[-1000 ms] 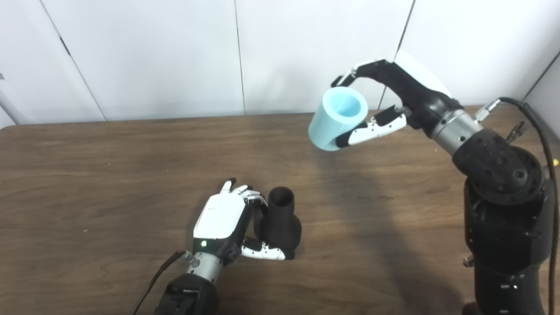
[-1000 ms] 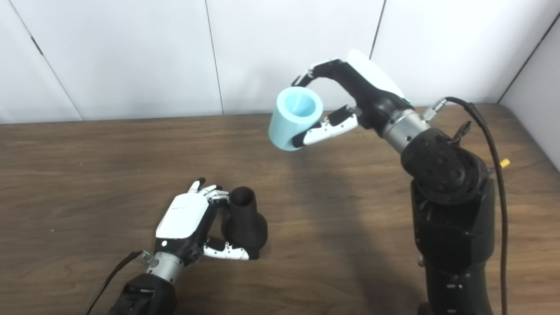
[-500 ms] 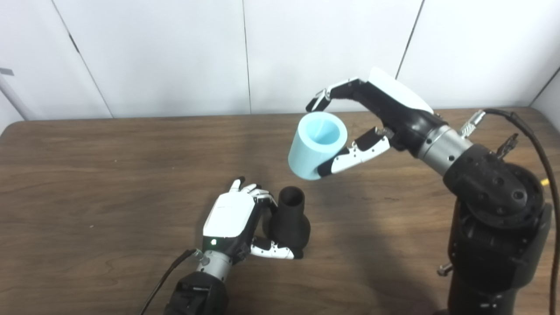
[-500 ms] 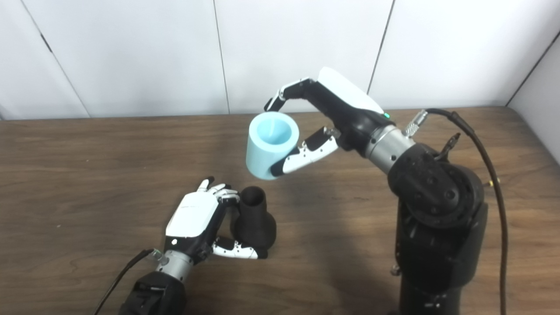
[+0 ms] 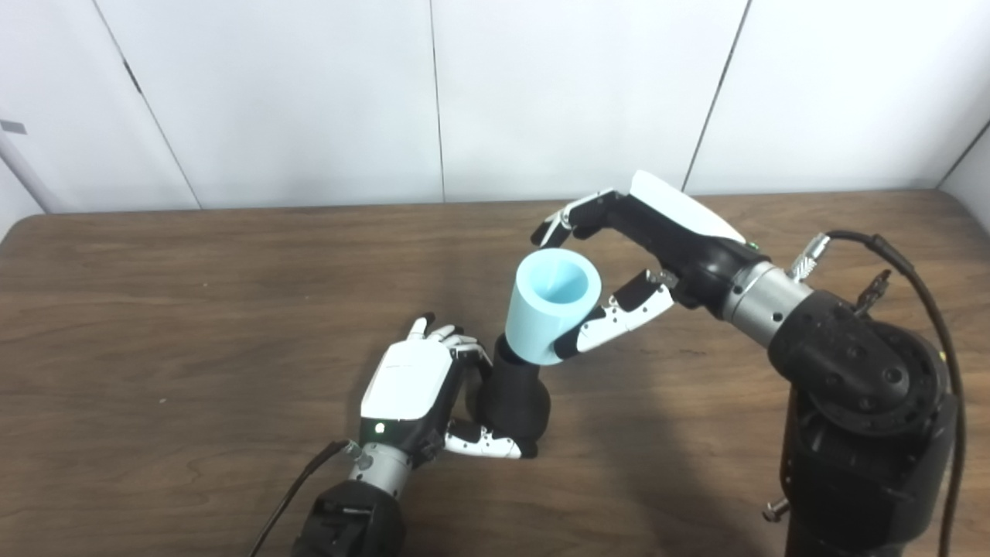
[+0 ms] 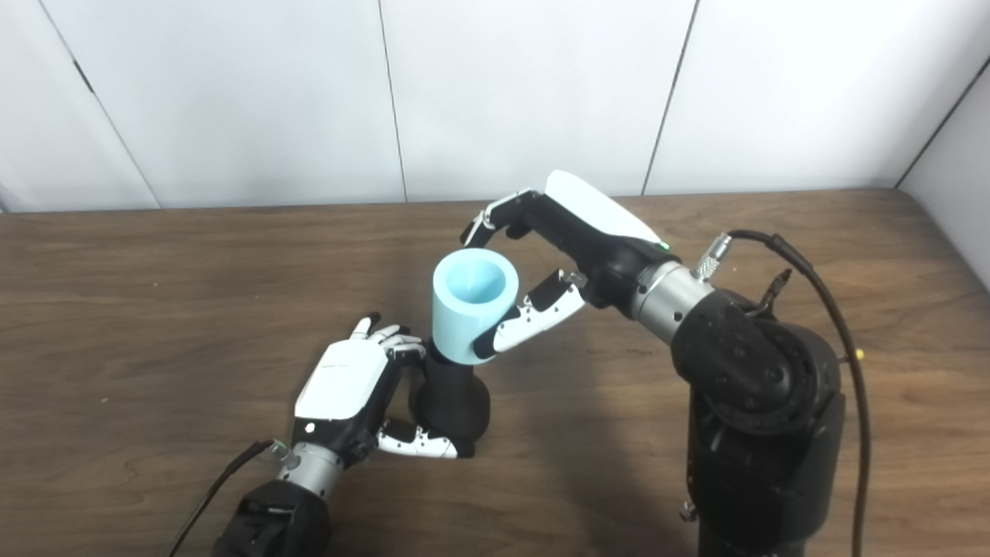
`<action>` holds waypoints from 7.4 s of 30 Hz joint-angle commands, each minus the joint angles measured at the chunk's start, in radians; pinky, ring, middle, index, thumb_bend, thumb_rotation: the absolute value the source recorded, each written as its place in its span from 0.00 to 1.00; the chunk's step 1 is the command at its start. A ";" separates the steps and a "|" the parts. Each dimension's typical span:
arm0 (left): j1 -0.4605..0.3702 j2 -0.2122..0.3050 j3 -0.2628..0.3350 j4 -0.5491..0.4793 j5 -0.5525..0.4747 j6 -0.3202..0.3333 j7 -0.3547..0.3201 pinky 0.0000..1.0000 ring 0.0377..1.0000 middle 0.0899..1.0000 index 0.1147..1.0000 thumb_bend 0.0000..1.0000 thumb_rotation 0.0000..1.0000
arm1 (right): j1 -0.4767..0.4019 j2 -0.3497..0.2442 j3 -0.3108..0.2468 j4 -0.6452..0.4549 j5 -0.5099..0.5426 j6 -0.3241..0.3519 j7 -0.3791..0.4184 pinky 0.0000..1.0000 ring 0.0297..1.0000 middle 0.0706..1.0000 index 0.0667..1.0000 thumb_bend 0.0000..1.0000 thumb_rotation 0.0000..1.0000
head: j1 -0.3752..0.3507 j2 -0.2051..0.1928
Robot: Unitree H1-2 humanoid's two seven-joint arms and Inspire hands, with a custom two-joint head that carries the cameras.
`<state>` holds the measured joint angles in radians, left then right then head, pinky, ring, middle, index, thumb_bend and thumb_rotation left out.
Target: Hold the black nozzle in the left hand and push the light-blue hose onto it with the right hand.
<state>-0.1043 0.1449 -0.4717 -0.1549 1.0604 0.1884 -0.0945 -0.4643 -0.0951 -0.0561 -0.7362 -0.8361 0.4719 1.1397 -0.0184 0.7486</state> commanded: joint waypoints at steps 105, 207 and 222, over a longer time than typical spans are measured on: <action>-0.001 -0.014 -0.025 -0.001 0.024 0.011 -0.053 1.00 0.87 0.72 0.41 0.52 0.05 | -0.003 -0.108 0.171 0.083 0.076 -0.002 -0.188 0.75 0.81 0.71 0.45 0.52 0.14 | 0.014 0.021; 0.010 -0.033 -0.038 -0.008 0.027 0.026 -0.038 1.00 0.87 0.72 0.41 0.52 0.05 | -0.010 -0.180 0.192 0.105 0.089 -0.002 -0.092 0.93 1.00 0.98 0.77 1.00 0.47 | 0.014 0.040; 0.010 -0.035 -0.038 -0.002 0.020 0.027 -0.043 1.00 0.86 0.72 0.41 0.52 0.05 | 0.028 -0.253 0.165 0.081 0.267 -0.061 -0.215 0.93 1.00 0.98 0.95 0.79 0.75 | 0.017 0.038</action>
<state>-0.1025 0.1143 -0.4951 -0.1593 1.0938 0.2235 -0.1023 -0.4240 -0.3392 0.1237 -0.6305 -0.5970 0.4489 0.9776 -0.0015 0.7854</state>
